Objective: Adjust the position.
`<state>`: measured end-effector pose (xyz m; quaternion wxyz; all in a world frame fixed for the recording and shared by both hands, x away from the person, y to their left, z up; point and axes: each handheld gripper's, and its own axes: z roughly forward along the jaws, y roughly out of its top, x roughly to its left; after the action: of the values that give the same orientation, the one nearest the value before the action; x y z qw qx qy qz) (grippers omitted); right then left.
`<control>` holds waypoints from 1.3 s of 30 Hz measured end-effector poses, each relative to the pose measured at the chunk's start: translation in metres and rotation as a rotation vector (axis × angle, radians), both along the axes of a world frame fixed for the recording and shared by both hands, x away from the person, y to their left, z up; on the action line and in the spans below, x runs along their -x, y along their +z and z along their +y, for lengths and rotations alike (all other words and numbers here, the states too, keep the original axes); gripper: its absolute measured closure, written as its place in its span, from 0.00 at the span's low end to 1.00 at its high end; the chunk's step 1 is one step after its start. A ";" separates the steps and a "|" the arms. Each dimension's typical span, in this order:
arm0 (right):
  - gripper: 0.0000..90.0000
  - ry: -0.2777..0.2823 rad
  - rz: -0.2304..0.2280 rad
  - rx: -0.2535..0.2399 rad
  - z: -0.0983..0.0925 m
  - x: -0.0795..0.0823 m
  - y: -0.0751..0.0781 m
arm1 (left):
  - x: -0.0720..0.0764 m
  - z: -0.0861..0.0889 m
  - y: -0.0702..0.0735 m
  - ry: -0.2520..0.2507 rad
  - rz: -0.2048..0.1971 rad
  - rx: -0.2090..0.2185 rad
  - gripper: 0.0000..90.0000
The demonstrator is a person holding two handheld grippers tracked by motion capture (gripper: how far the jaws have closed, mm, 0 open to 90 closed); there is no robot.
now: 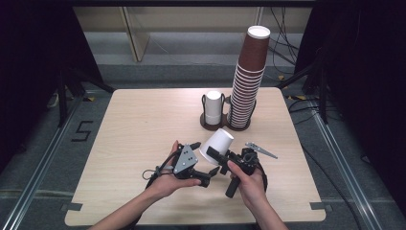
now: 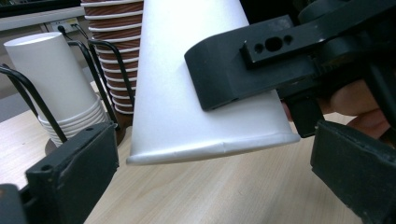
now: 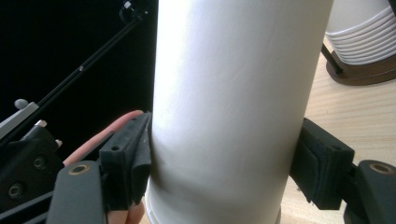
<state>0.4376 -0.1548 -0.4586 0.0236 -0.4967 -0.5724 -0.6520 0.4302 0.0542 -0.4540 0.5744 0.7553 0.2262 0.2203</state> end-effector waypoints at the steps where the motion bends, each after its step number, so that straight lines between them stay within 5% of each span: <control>1: 0.32 0.005 0.036 -0.028 0.001 0.002 0.001 | -0.003 0.005 0.003 0.069 -0.082 -0.065 0.01; 2: 0.32 0.006 0.036 -0.028 0.001 0.002 0.001 | -0.005 0.004 0.002 0.064 -0.086 -0.060 0.01; 4: 0.32 0.014 -0.005 -0.012 0.000 0.000 -0.001 | -0.004 0.006 0.002 0.156 -0.108 -0.070 0.01; 5: 0.32 0.003 0.004 0.007 0.000 0.000 -0.001 | -0.004 0.001 0.000 0.035 -0.016 -0.012 0.01; 6: 0.32 0.007 0.012 -0.011 0.001 0.001 -0.001 | -0.004 -0.001 -0.001 -0.002 0.016 0.012 0.01; 12: 0.32 0.004 0.020 -0.004 0.004 0.001 -0.003 | -0.004 -0.004 -0.004 0.007 -0.003 -0.008 0.03; 17: 0.32 0.002 0.003 0.008 0.005 0.001 -0.004 | -0.004 -0.006 -0.005 0.015 0.015 0.024 0.14; 18: 0.31 0.003 0.047 -0.021 0.007 0.003 -0.002 | -0.003 -0.006 -0.005 0.015 0.015 0.028 0.15; 20: 0.30 0.009 0.008 -0.004 0.005 0.002 -0.003 | -0.003 -0.005 -0.004 0.015 0.026 0.031 0.16; 24: 0.25 0.008 0.006 -0.021 0.005 0.002 -0.003 | -0.001 -0.004 -0.003 0.018 0.022 0.033 0.21; 25: 0.24 0.013 0.043 -0.045 0.006 0.003 -0.001 | 0.000 -0.004 -0.002 0.018 0.022 0.033 0.22; 28: 0.20 0.011 -0.008 -0.020 0.005 0.002 -0.001 | 0.001 -0.004 -0.002 0.016 0.012 0.031 0.26; 39: 0.04 -0.014 0.025 -0.009 0.003 0.002 0.000 | 0.001 -0.002 -0.002 0.027 0.000 0.019 0.31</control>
<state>0.4360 -0.1514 -0.4582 0.0286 -0.5085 -0.5657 -0.6486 0.4295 0.0527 -0.4562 0.5786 0.7465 0.2386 0.2259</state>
